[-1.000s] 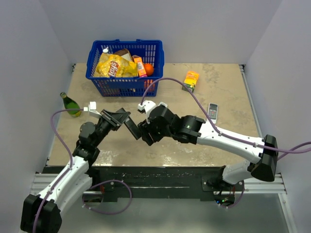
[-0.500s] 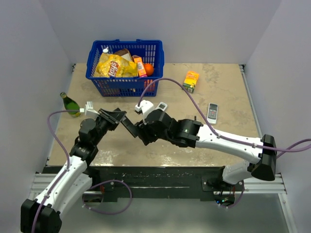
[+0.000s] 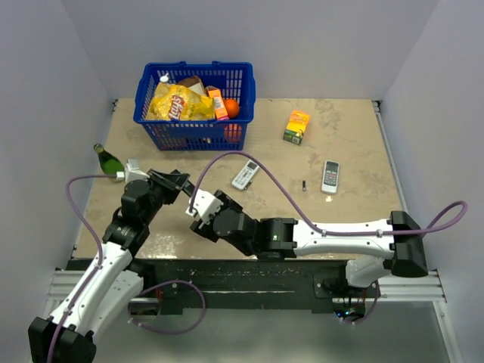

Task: Load the batteries into the remote control
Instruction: Load the battery cover into the remote control.

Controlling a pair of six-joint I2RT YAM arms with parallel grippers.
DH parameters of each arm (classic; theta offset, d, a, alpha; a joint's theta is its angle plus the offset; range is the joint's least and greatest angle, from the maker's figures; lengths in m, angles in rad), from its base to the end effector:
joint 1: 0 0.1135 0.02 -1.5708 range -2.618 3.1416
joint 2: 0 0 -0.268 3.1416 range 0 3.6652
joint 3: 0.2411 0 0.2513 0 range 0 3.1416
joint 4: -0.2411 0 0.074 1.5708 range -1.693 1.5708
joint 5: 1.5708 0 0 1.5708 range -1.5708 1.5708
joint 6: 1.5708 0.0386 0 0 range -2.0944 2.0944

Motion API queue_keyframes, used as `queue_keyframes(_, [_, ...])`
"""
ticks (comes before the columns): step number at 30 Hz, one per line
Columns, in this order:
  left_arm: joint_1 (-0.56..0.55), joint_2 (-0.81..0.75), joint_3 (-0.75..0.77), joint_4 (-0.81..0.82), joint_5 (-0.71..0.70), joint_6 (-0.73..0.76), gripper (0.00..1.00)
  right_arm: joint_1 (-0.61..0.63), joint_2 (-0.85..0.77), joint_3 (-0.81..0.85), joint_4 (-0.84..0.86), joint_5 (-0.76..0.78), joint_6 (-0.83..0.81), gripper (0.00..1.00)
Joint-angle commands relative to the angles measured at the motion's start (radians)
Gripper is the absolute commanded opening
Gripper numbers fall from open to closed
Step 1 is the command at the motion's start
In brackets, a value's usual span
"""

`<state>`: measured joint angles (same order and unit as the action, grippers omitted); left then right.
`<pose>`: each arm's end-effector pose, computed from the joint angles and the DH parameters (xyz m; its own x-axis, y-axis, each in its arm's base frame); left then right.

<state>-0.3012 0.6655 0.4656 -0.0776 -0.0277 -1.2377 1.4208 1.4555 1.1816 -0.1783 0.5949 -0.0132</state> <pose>0.1613 -0.0490 0.2585 -0.3418 -0.8830 -0.3216 -0.1586 0.3915 -0.9064 0.0715 0.3286 0.3252 -0.0555 -0.4402 -0.8962 -0.7444 0.6165 -0.2567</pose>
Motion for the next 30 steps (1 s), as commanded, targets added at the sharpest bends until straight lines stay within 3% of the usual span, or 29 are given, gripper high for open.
queue_keyframes(1, [0.007, -0.024, 0.054, -0.001, -0.018, -0.022, 0.0, 0.033, 0.009, -0.025, 0.198, 0.109, -0.183, 0.68])
queue_keyframes(7, [0.007, -0.033, 0.074, -0.011, -0.011, -0.032, 0.0, 0.055, 0.028, -0.053, 0.27, 0.157, -0.257, 0.68])
queue_keyframes(16, [0.007, -0.055, 0.09, -0.025, 0.014, -0.023, 0.0, 0.055, -0.018, -0.014, 0.045, 0.057, -0.218, 0.66])
queue_keyframes(22, [0.007, -0.056, 0.116, -0.047, 0.069, -0.017, 0.0, 0.055, -0.13, -0.102, 0.065, 0.043, -0.322, 0.65])
queue_keyframes(25, [0.007, -0.05, 0.133, -0.05, 0.112, 0.01, 0.0, 0.055, -0.198, -0.131, 0.069, -0.056, -0.419, 0.65])
queue_keyframes(30, [0.007, -0.012, 0.162, -0.027, 0.216, 0.063, 0.0, 0.043, -0.224, -0.068, -0.03, -0.139, -0.441, 0.72])
